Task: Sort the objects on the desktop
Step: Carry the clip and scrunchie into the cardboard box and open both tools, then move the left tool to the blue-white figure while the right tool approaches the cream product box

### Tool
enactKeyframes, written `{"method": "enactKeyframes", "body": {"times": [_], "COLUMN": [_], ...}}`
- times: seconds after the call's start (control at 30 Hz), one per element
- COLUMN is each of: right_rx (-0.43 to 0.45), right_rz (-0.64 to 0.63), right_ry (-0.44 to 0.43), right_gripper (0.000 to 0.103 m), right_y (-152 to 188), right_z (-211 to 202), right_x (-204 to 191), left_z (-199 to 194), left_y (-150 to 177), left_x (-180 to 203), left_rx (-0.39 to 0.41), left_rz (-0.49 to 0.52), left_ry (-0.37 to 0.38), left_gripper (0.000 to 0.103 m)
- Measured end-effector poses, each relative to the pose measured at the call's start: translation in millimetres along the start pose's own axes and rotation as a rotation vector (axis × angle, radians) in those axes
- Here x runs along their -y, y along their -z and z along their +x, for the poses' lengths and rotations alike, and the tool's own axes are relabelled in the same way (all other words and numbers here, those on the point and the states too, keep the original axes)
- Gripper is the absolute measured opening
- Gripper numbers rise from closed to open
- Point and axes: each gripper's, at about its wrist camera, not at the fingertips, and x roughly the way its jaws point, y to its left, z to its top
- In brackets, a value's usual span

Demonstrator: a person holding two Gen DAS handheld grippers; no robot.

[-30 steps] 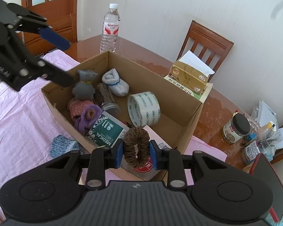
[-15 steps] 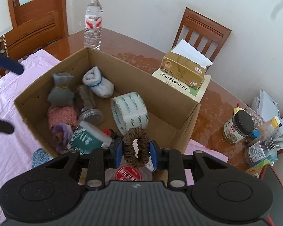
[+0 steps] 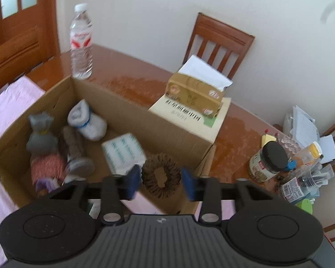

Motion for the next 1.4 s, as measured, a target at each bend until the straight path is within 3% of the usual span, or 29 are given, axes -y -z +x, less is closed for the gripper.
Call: {"method": "enactKeyframes", "body": {"times": [0.03,0.07,0.3,0.57,0.8,1.13,1.4], "right_rx": [0.011,0.023,0.012,0.035,0.039,0.032,0.031], "right_rz": [0.014,0.022,-0.016,-0.052,-0.061,0.014,0.065], "right_ry": [-0.004,-0.008,-0.006,0.001,0.030,0.041,0.059], "right_gripper": [0.076,0.083,0.085,0.101,0.103,0.103,0.103], "right_y": [-1,-1,5,15,29,65,101], "right_z": [-1,-3,-8,-22,-40,-70,-90], "right_x": [2,2,-7,-21,-36,-52,-69], "left_z": [0,0,2,-2,-9,-14,-15], "left_y": [0,1,3,9,24,61,90], "left_x": [0,0,2,7,17,38,65], "left_rx": [-0.001,-0.003,-0.010,-0.011,0.009,-0.007,0.011], "left_rz": [-0.002,-0.004,0.003,0.000,0.018,0.031,0.122], "left_ry": [0.001,0.004,0.009,0.008,-0.026,0.013,0.005], "left_gripper": [0.091,0.091,0.091,0.091,0.091,0.091,0.091]}}
